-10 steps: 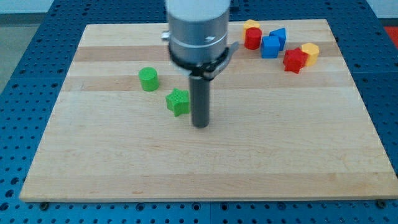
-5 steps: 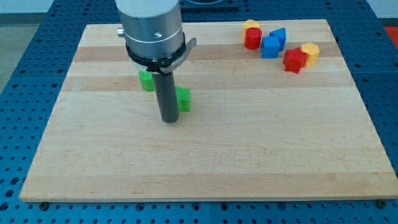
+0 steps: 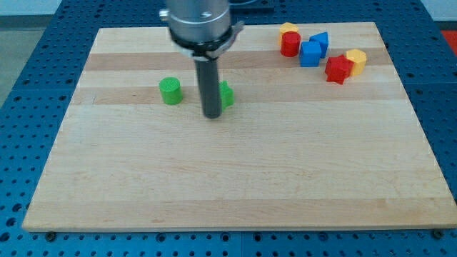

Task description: Push the green star in between blue cube and red circle

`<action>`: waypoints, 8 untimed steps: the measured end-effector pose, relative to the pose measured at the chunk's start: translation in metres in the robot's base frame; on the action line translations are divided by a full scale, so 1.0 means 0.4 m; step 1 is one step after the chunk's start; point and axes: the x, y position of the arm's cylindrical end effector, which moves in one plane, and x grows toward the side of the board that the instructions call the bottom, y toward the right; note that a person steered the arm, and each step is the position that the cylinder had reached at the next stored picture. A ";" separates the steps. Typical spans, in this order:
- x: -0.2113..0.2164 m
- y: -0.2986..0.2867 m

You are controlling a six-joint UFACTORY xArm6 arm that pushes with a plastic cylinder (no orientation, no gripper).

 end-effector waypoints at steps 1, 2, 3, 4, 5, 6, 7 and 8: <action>-0.045 0.141; -0.081 0.261; -0.107 0.352; -0.058 0.339; 0.040 0.266; 0.124 0.171; 0.149 0.086; 0.143 0.014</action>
